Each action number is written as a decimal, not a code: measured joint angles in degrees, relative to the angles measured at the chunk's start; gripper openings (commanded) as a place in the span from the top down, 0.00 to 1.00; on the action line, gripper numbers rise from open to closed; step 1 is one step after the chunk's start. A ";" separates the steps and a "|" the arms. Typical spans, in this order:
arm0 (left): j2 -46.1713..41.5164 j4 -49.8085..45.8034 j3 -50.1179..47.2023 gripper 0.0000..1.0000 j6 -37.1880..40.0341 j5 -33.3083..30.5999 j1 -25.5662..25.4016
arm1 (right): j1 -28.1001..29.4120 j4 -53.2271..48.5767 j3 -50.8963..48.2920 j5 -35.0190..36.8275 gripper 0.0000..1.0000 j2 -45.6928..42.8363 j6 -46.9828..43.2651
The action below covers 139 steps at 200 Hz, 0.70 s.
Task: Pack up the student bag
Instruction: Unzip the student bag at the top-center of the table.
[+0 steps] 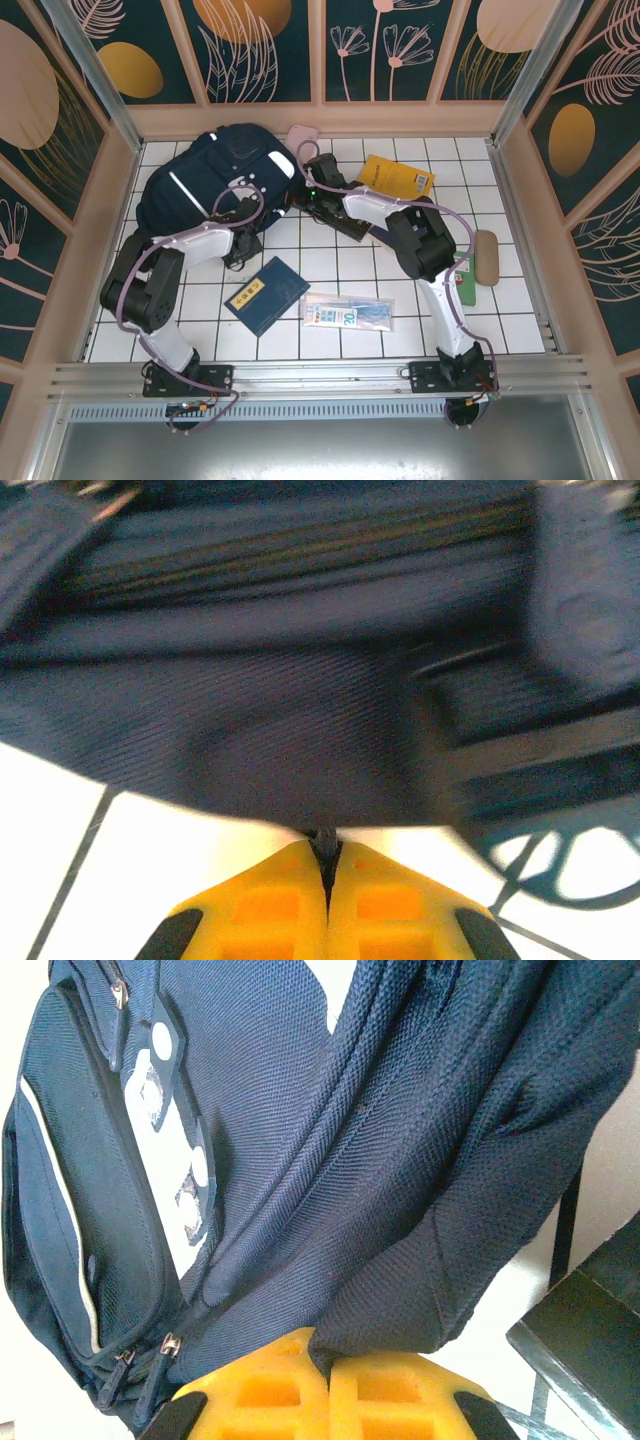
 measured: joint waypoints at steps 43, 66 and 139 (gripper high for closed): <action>-10.58 0.07 -7.74 1.00 0.04 0.17 5.44 | -0.31 -0.85 0.13 -0.44 1.00 -0.11 -1.51; -15.87 -0.46 -10.71 1.00 0.22 0.26 8.68 | -0.35 -1.33 0.31 -0.48 1.00 -0.11 -2.32; -23.58 0.35 -14.05 1.00 5.16 7.10 10.01 | -2.27 -6.69 5.27 -0.15 0.52 -0.09 -5.33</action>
